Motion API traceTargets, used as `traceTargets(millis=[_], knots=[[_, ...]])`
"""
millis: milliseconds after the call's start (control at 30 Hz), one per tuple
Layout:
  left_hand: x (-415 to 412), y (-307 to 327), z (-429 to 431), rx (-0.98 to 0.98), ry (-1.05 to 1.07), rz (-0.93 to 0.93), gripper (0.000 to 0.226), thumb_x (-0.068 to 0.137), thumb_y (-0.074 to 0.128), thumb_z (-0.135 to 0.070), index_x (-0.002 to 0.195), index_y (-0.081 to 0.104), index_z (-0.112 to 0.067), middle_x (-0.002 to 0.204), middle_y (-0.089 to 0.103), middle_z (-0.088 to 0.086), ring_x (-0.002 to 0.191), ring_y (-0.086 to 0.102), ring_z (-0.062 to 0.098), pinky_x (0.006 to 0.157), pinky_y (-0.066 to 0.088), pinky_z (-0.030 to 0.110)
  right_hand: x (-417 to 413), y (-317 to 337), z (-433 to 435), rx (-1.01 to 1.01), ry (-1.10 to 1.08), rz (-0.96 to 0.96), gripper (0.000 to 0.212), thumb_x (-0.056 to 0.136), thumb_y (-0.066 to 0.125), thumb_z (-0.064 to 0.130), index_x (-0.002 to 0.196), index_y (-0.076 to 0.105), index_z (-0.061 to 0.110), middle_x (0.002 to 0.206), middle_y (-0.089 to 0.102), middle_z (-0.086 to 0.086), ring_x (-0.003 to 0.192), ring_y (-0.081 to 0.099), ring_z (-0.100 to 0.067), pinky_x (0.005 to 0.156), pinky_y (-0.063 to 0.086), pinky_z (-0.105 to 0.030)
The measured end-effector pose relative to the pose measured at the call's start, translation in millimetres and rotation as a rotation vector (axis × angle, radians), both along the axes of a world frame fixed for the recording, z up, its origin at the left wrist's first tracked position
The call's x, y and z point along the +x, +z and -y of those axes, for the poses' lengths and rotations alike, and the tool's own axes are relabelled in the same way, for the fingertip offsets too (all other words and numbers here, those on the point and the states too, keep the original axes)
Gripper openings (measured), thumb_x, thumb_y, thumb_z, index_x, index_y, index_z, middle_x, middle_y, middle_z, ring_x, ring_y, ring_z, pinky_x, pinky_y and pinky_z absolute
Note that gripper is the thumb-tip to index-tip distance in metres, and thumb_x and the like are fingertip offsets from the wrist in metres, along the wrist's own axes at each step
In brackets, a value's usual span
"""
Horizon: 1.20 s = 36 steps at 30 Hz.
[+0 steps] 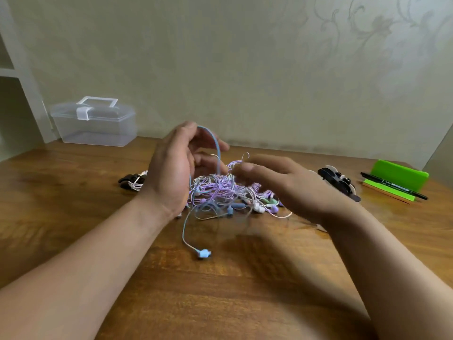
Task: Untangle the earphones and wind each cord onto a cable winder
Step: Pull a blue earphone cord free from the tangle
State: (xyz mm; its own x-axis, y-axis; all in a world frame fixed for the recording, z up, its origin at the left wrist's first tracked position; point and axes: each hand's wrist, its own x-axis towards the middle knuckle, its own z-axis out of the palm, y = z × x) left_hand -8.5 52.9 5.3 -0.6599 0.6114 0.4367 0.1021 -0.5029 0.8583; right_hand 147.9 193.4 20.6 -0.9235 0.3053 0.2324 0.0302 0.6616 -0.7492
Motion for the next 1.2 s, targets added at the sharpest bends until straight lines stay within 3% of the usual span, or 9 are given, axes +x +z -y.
traceTargets(millis=[67, 233, 367, 467, 567, 733, 833, 1033, 1200], knots=[[1.0, -1.7, -0.9, -0.002, 0.008, -0.030, 0.041, 0.110, 0.032, -0.030, 0.103, 0.061, -0.002, 0.092, 0.070, 0.020, 0.055, 0.055, 0.026, 0.060, 0.049, 0.032, -7.2, -8.9, 8.8, -0.114, 0.147, 0.009, 0.032, 0.101, 0.063, 0.047, 0.120, 0.074, 0.023, 0.115, 0.077, 0.007, 0.114, 0.069, -0.006, 0.101, 0.052, -0.034], [-2.3, -3.4, -1.9, -0.016, 0.020, -0.018, 0.043, 0.111, 0.034, -0.035, 0.114, 0.067, -0.008, 0.097, 0.064, 0.015, 0.063, 0.051, 0.022, 0.064, 0.046, 0.035, -16.8, -27.9, 6.9, -0.169, 0.149, -0.009, 0.021, 0.100, 0.070, 0.022, 0.097, 0.073, 0.002, 0.076, 0.070, 0.001, 0.072, 0.059, -0.005, 0.071, 0.045, -0.022], [-5.4, -4.7, -3.4, -0.119, 0.116, 0.012, 0.036, 0.110, 0.039, -0.030, 0.107, 0.069, -0.010, 0.091, 0.067, 0.011, 0.052, 0.052, 0.021, 0.053, 0.048, 0.027, -12.7, -17.7, 6.4, -0.184, 0.086, -0.126, 0.022, 0.102, 0.066, 0.023, 0.094, 0.078, 0.005, 0.086, 0.078, -0.008, 0.079, 0.063, -0.016, 0.076, 0.052, -0.043], [-13.3, -9.5, -1.6, -0.416, 0.485, -0.257, 0.028, 0.100, 0.052, -0.022, 0.125, 0.063, -0.017, 0.118, 0.062, 0.001, 0.087, 0.061, 0.010, 0.077, 0.047, 0.020, -3.5, -1.3, 0.9, -0.281, -0.012, -0.259, 0.022, 0.103, 0.062, 0.021, 0.104, 0.079, 0.008, 0.067, 0.067, 0.008, 0.062, 0.052, -0.013, 0.061, 0.043, -0.021], [-0.5, -11.6, 6.4, -0.307, 0.507, -0.666, 0.055, 0.095, 0.042, -0.022, 0.149, 0.046, -0.017, 0.129, 0.053, -0.003, 0.119, 0.049, 0.004, 0.102, 0.035, 0.011, -1.7, 0.4, 0.7, -0.131, -0.056, -0.202, 0.020, 0.101, 0.066, 0.032, 0.101, 0.082, 0.020, 0.059, 0.053, 0.011, 0.061, 0.041, -0.015, 0.059, 0.035, -0.030], [23.0, -15.6, 1.5, -0.359, 0.023, -0.790, 0.035, 0.104, 0.043, -0.051, 0.121, 0.063, -0.027, 0.089, 0.064, -0.003, 0.086, 0.060, 0.007, 0.082, 0.049, 0.033, -4.1, -3.1, 6.8, -0.023, -0.031, -0.102, 0.029, 0.102, 0.065, 0.035, 0.086, 0.076, 0.014, 0.062, 0.053, 0.002, 0.061, 0.042, -0.013, 0.060, 0.036, -0.031], [13.3, -16.1, -0.2, -0.390, 0.025, -0.670, 0.033, 0.102, 0.047, -0.055, 0.090, 0.059, -0.027, 0.072, 0.058, 0.000, 0.071, 0.055, 0.017, 0.067, 0.047, 0.036, 0.5, 0.9, 1.9, 0.001, -0.044, -0.061, 0.031, 0.100, 0.067, 0.041, 0.086, 0.077, 0.015, 0.061, 0.059, -0.004, 0.058, 0.047, -0.016, 0.057, 0.036, -0.030], [9.9, -14.5, 0.0, -0.309, 0.075, -0.620, 0.038, 0.095, 0.057, -0.057, 0.124, 0.057, -0.034, 0.096, 0.062, -0.015, 0.085, 0.065, 0.012, 0.080, 0.054, 0.030, -3.0, -4.1, 12.0, 0.033, 0.038, -0.016, 0.023, 0.103, 0.066, 0.032, 0.095, 0.080, 0.015, 0.065, 0.054, -0.018, 0.055, 0.047, -0.012, 0.052, 0.038, -0.021], [8.3, -13.7, -2.7, -0.404, 0.202, -0.593, 0.024, 0.106, 0.055, -0.031, 0.091, 0.070, -0.020, 0.067, 0.064, -0.008, 0.065, 0.057, 0.009, 0.060, 0.045, 0.030, -5.6, -8.9, 11.4, 0.028, 0.025, 0.020, 0.022, 0.102, 0.067, 0.034, 0.088, 0.076, 0.019, 0.063, 0.059, -0.009, 0.053, 0.050, -0.012, 0.050, 0.038, -0.020]])
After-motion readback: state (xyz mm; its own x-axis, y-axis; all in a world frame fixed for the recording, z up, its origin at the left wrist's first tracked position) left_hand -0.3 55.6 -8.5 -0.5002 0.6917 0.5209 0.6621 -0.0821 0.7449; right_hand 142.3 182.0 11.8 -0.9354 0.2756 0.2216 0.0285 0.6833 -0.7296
